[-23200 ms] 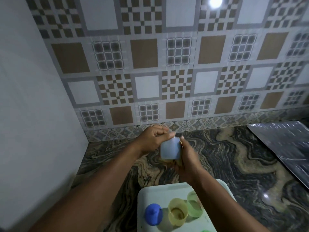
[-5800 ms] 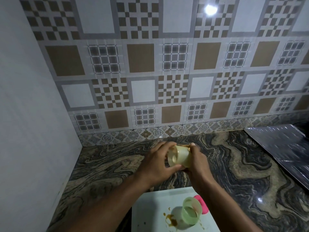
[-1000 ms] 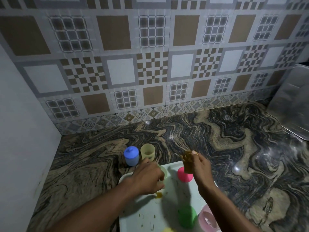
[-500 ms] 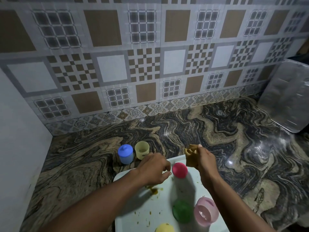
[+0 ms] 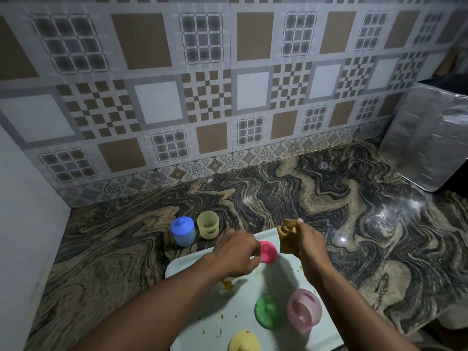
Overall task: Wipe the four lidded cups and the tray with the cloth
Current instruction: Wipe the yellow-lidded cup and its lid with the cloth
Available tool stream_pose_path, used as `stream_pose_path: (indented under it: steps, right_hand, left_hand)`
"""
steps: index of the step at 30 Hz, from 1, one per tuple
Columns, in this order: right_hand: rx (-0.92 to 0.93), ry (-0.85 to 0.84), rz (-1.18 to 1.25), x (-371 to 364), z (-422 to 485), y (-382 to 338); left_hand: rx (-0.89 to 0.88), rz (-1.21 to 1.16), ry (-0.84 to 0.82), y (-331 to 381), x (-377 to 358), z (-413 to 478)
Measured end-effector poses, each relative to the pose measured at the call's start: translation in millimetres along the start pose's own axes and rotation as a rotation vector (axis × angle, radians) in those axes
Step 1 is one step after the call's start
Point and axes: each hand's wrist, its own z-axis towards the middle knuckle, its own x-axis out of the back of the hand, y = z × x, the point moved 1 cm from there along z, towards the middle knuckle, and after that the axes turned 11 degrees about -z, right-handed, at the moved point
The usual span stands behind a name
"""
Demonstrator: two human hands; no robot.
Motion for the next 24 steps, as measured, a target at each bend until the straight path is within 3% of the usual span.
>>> stream_pose_path:
  steps: [8,18,24]
  right_hand:
    - [-0.016,0.006,-0.039,6,-1,7]
    - [0.015,-0.054,-0.074,-6,-19,14]
    - [0.067,-0.108,-0.125,-24,-36,16]
  left_hand:
    - [-0.055,-0.037,-0.097,17,-12,-9]
    - [0.058,-0.098,-0.159,17,-10,-48]
    - [0.154,-0.147,-0.313,24,-12,-84]
